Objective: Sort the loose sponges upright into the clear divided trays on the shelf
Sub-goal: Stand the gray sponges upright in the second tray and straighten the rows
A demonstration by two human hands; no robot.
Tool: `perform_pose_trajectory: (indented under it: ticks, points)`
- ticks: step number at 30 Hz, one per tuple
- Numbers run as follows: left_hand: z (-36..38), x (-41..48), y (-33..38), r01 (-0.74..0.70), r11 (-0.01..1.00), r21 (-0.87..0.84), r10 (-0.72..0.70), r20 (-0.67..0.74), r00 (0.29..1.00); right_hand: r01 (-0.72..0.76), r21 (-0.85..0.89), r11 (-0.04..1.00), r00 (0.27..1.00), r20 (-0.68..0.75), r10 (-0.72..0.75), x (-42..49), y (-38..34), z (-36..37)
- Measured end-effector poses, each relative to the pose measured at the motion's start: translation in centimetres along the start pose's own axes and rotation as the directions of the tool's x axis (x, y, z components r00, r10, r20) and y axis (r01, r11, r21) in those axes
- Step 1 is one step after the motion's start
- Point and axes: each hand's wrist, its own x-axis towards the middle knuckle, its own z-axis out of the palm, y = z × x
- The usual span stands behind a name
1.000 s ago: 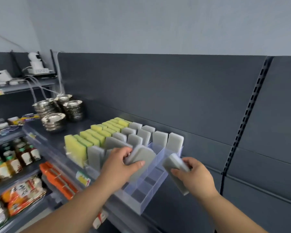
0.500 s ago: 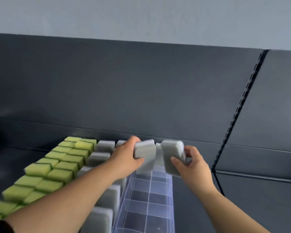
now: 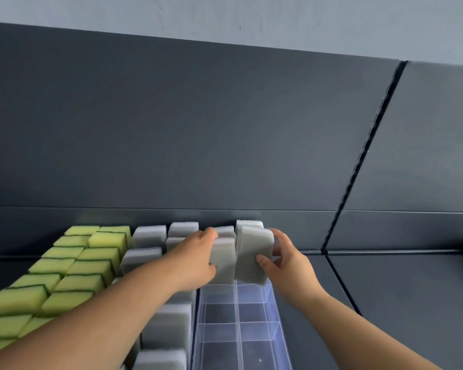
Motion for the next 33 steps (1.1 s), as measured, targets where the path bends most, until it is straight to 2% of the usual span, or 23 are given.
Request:
perform_pose_trajectory:
  ticks: [2,7,15,18,21,24,28,31,33]
  points:
    - [0.3,0.1,0.0,-0.02,0.999,0.045,0.019,0.009,1.0,0.002,-0.046,0.999,1.0,-0.015,-0.002,0.1,-0.1,0.3]
    - [0.7,0.3,-0.3,-0.038,0.999,0.025,0.038,0.004,0.999,0.028,-0.139,0.99,0.995,-0.088,-0.041,0.5,-0.4,0.9]
    - [1.1,0.3,-0.5,-0.048,0.998,0.031,0.049,-0.032,0.998,-0.028,-0.277,0.961,0.996,-0.092,0.002,-0.2,0.8,2.2]
    - [1.2,0.3,-0.4,-0.043,0.997,0.062,0.045,-0.024,0.999,-0.053,-0.362,0.931,0.998,-0.043,0.041,-0.1,1.2,2.3]
    - [1.0,0.2,0.0,-0.02,0.993,0.116,0.02,-0.003,1.0,-0.096,-0.278,0.956,0.995,-0.041,0.088,-0.4,1.7,1.8]
    - [0.6,-0.2,0.9,0.016,0.987,0.162,-0.017,0.009,1.0,-0.072,-0.205,0.976,0.995,-0.085,0.056,-1.8,2.6,0.2]
    - [0.8,-1.2,4.4,0.035,0.976,0.216,-0.005,-0.142,0.99,-0.069,-0.183,0.981,0.99,-0.136,0.044,-4.9,5.2,-3.0]
    - [3.0,-3.0,9.3,-0.065,0.986,0.152,0.104,-0.263,0.959,-0.087,-0.154,0.984,0.983,-0.172,0.06,-8.2,8.1,-6.6]
    - [5.6,-4.7,13.4,-0.154,0.984,0.085,0.171,-0.264,0.949,-0.105,-0.138,0.985,0.977,-0.201,0.076,-10.9,10.4,-9.4]
